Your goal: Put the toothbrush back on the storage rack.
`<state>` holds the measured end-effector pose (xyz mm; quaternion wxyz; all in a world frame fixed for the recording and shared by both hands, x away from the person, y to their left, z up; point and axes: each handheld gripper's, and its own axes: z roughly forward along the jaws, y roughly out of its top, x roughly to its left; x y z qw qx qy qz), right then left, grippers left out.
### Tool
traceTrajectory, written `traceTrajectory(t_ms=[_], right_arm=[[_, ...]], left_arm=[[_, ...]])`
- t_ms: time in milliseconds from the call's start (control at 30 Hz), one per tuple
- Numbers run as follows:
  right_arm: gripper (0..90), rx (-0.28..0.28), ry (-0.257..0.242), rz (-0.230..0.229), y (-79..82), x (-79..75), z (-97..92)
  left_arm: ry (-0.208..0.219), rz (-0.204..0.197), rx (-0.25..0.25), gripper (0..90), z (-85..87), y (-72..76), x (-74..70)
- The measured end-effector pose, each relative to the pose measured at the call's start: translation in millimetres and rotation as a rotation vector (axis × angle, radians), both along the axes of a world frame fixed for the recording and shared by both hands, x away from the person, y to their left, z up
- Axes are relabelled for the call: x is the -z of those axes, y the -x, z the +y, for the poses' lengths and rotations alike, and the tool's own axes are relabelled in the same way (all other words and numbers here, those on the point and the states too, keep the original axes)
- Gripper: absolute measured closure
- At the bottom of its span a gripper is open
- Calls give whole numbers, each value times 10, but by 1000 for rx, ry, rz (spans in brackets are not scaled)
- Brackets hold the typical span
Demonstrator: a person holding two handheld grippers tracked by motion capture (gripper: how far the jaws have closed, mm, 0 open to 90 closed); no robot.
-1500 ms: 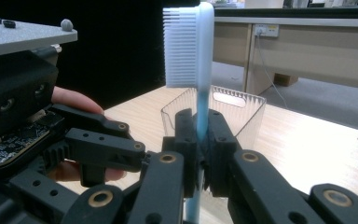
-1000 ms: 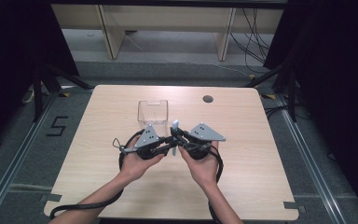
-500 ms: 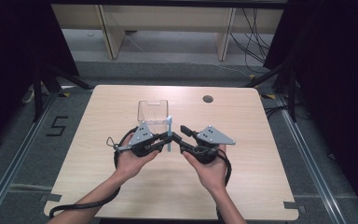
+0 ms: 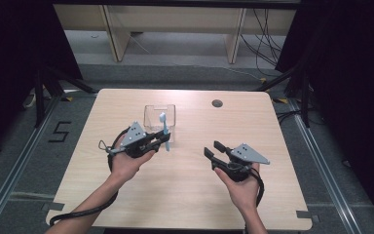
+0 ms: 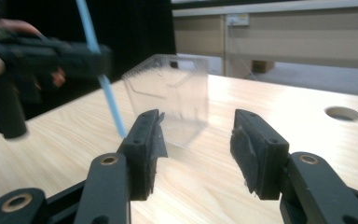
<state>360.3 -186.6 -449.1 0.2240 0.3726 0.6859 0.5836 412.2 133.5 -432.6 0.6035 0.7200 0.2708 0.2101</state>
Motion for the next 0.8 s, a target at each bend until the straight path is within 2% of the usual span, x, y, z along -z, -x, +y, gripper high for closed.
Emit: traceTrajectory(t_ms=[33,67,100,133,167,300,333,367,433,467,567,600,633,667,700,733,767,800], right_arm=[[522,24,17,-2,23,51,-58],[522,24,17,-2,23,51,-58],[520,46,20,22,60,102,-96],[516,53,30,-3,48,134,-126],[511,63,22,20,67,160,-138],[490,109,38,17,79,284,-235],[486,112,34,46,94,310,-247],[484,122,32,33,92,345,-263],[482,132,57,44,106,389,-298],[481,135,32,51,109,417,-291],[477,145,31,52,118,463,-315],[476,142,57,38,114,468,-335],[475,146,44,44,121,480,-331],[474,153,57,35,119,488,-339],[474,162,58,46,131,492,-343],[474,169,53,39,133,498,-342],[473,164,47,54,139,499,-340],[474,163,52,51,137,503,-347]], left_arm=[[-1,-11,-8,784,39,-2,-19],[-1,-11,-8,784,39,-2,-19],[4,-14,-17,784,68,-1,-34],[4,-14,-17,784,68,-1,-34],[6,-19,-26,784,97,-5,-53],[14,-35,-38,784,141,-27,-104],[17,-39,-43,784,147,-34,-114],[21,-40,-45,784,153,-41,-123],[23,-48,-49,784,168,-51,-145],[23,-48,-49,784,168,-51,-145],[28,-56,-57,784,198,-62,-199],[28,-59,-58,784,206,-67,-214],[28,-63,-62,784,216,-74,-231],[29,-67,-64,784,223,-82,-244],[34,-69,-67,784,229,-92,-254],[24,-69,-69,784,244,-100,-268],[25,-71,-72,784,249,-108,-274],[26,-70,-76,784,255,-115,-282]])
